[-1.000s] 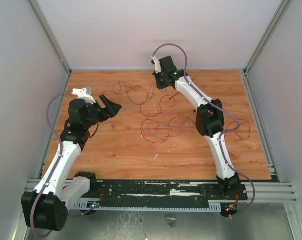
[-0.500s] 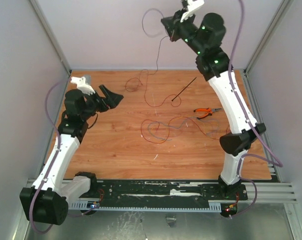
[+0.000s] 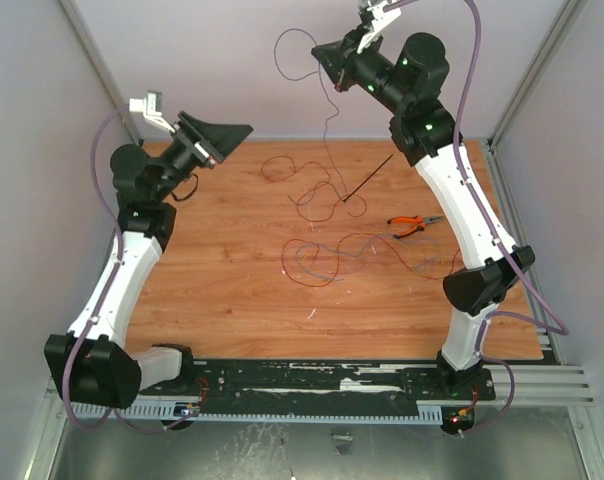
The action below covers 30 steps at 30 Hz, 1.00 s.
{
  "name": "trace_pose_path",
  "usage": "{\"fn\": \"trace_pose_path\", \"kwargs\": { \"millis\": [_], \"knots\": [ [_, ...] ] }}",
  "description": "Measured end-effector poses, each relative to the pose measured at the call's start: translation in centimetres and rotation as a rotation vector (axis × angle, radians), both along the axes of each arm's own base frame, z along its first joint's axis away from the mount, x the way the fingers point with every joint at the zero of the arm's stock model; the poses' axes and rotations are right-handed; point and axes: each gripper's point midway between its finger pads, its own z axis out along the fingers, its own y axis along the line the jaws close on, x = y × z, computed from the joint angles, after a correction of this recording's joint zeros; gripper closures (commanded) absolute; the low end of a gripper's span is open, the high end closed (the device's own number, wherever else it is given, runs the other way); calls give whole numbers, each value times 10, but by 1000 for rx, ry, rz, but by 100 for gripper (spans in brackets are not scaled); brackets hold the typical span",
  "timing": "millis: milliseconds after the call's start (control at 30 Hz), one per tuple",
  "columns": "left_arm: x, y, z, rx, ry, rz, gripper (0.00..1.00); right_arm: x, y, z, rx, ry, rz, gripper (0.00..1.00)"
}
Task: Zip-tie the wires
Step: Pick up the cable at the center of the board.
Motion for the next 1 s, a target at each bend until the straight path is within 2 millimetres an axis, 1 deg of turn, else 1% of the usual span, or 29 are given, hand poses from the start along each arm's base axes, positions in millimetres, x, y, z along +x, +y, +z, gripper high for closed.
{"fn": "trace_pose_path", "kwargs": {
  "millis": [67,167,233,300,333,433,600,700,767,800,867,933,1000],
  "knots": [
    [0,-3,26,-38,-53,-31,6,-1,5,-8,-12,19,28,100],
    [-2,-5,61,-59,-144,-55,6,-6,10,-14,-22,34,69,100],
    [-4,-7,80,-61,-202,-71,10,-10,13,-21,-30,54,99,100],
    [-5,-9,92,-65,-245,-92,15,-16,17,-30,-36,80,136,100],
    [-4,-10,95,-66,-259,-103,17,-20,19,-34,-40,93,158,100],
    [3,-14,94,-65,-269,-126,20,-32,24,-39,-45,117,219,100],
    [21,-17,74,-51,-223,-141,21,-50,26,-37,-43,129,280,100],
    [25,-20,68,-39,-215,-148,24,-60,28,-32,-38,125,313,100],
    [24,-22,66,-34,-215,-159,28,-65,30,-30,-37,119,332,100],
    [23,-24,66,-33,-218,-168,32,-67,31,-30,-36,118,340,100],
    [20,-29,67,-31,-230,-190,42,-69,34,-32,-39,121,355,100],
    [17,-34,69,-29,-243,-214,57,-69,36,-36,-40,130,361,100],
    [13,-41,70,-25,-257,-236,76,-69,37,-39,-40,142,365,100]
  ]
}}
